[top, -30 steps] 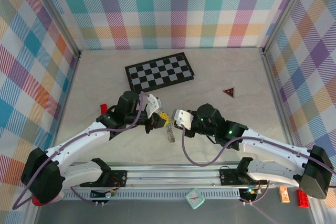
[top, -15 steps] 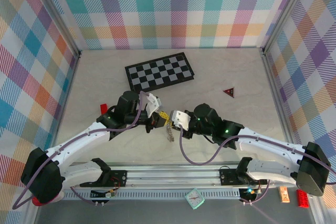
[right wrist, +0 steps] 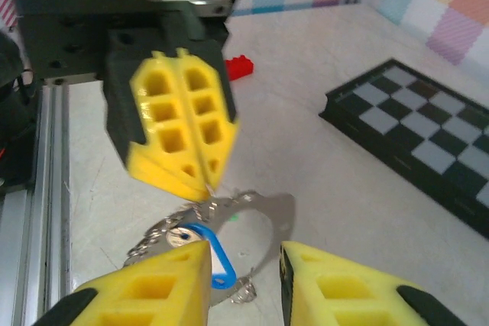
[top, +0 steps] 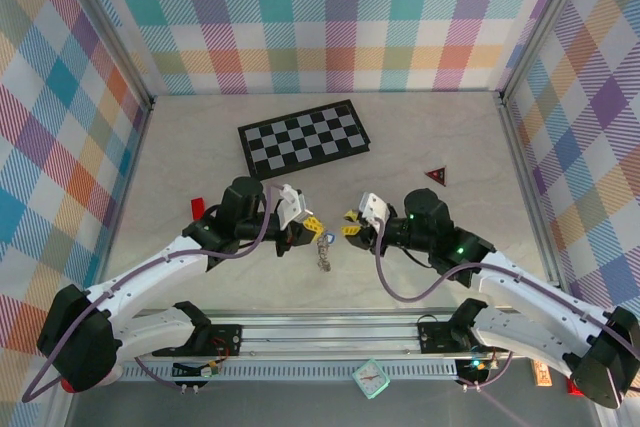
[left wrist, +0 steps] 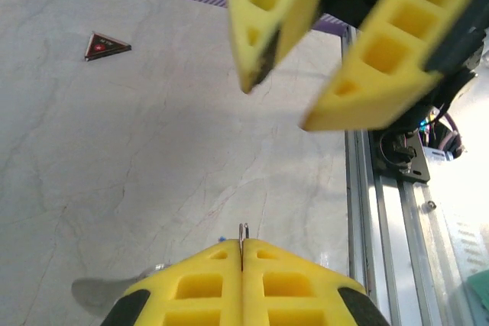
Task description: Put the keys on the keyring
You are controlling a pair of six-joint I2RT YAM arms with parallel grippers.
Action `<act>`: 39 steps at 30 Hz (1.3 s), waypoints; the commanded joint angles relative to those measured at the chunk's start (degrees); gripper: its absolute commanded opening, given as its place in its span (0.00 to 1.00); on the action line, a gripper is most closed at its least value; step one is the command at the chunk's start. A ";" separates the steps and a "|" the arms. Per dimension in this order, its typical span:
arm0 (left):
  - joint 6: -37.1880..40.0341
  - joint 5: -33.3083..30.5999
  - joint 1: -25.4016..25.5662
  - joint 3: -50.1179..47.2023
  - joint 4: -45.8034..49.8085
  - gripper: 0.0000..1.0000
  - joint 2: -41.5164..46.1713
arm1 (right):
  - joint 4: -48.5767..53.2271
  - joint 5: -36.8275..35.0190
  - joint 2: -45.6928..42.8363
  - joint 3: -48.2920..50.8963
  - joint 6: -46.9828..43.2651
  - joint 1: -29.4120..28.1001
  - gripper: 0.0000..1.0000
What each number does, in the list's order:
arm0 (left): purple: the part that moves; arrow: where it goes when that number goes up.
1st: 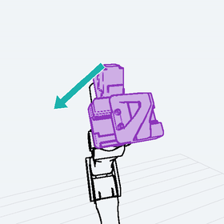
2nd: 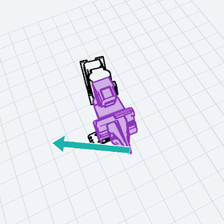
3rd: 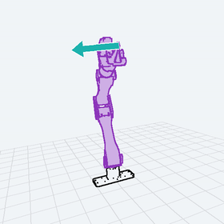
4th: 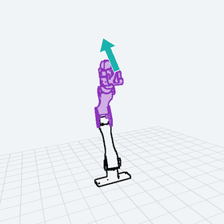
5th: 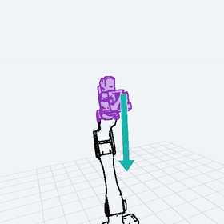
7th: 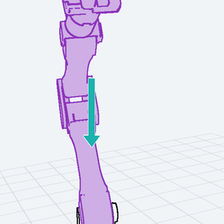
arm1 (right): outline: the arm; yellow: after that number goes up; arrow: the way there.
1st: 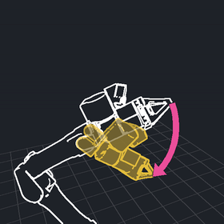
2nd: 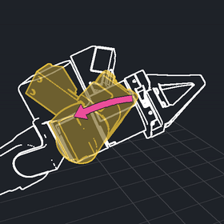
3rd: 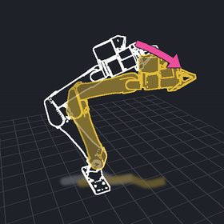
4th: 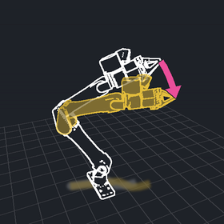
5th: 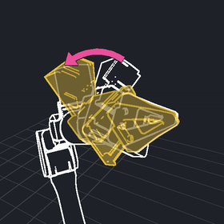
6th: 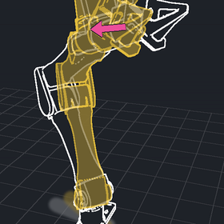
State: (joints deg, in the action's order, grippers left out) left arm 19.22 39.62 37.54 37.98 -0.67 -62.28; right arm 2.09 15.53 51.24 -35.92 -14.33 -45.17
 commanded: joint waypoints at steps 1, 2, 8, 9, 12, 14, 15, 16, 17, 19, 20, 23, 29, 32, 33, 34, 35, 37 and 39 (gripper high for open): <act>2.71 3.03 0.93 -1.37 -2.62 0.00 1.00 | -3.67 5.78 1.53 2.04 6.23 0.53 0.28; 2.51 3.41 0.95 -1.65 -3.34 0.00 0.96 | -5.04 6.72 2.34 2.28 6.93 0.52 0.28; 1.81 5.16 0.96 -2.55 -5.69 0.00 1.41 | -13.40 11.54 6.63 3.84 10.37 0.52 0.28; 1.80 5.30 0.95 -2.63 -5.83 0.00 1.38 | -14.19 11.71 7.12 3.93 10.46 0.54 0.28; 1.57 5.80 0.96 -2.90 -6.65 0.00 1.41 | -16.00 12.32 8.20 4.23 10.46 0.53 0.28; 1.35 6.20 0.96 -2.98 -7.13 0.00 1.44 | -16.66 12.82 8.93 4.15 10.45 0.52 0.26; 1.22 6.34 0.96 -2.95 -7.40 0.00 1.44 | -16.97 13.01 9.31 4.13 10.46 0.54 0.26; 1.06 6.31 0.91 -3.08 -7.67 0.00 1.45 | -17.33 13.25 9.61 4.15 10.38 0.56 0.25; 1.04 6.39 0.95 -3.08 -7.82 0.00 1.44 | -17.48 13.54 9.87 4.12 10.37 0.53 0.24; 0.96 6.44 0.96 -3.08 -7.79 0.00 1.55 | -17.72 13.82 10.27 4.19 10.36 0.59 0.23; 0.91 6.43 0.96 -3.08 -7.78 0.00 1.61 | -17.67 13.80 10.37 4.28 10.35 0.52 0.23; 0.90 6.48 0.94 -3.26 -7.84 0.00 1.78 | -17.90 13.56 10.03 4.93 10.30 0.52 0.23; 0.73 6.87 0.96 -3.26 -8.39 0.00 1.78 | -18.52 15.09 10.63 5.16 10.72 0.56 0.22; 0.64 6.88 0.96 -3.26 -8.39 0.00 1.88 | -18.77 15.34 10.98 5.51 10.72 0.55 0.22; 0.64 6.88 0.93 -3.26 -8.32 0.00 1.90 | -19.08 15.56 10.98 5.51 10.81 0.54 0.22; 0.55 7.04 0.96 -3.26 -8.30 0.00 1.94 | -19.35 15.83 11.07 5.51 10.97 0.57 0.22; 0.55 6.97 0.96 -3.26 -8.31 0.00 2.06 | -19.64 16.16 11.16 5.43 11.07 0.52 0.22; 0.55 7.12 0.96 -3.26 -8.39 0.00 1.91 | -19.98 16.50 11.42 5.19 11.08 0.52 0.21; 0.53 7.07 0.96 -3.26 -8.38 0.00 1.98 | -20.46 16.40 11.60 5.08 10.83 0.52 0.20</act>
State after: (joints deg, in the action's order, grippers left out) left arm 20.16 44.14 37.65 35.00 -6.22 -61.73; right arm -15.29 29.91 62.43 -31.05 -3.79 -44.69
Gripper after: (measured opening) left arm 0.046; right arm 0.206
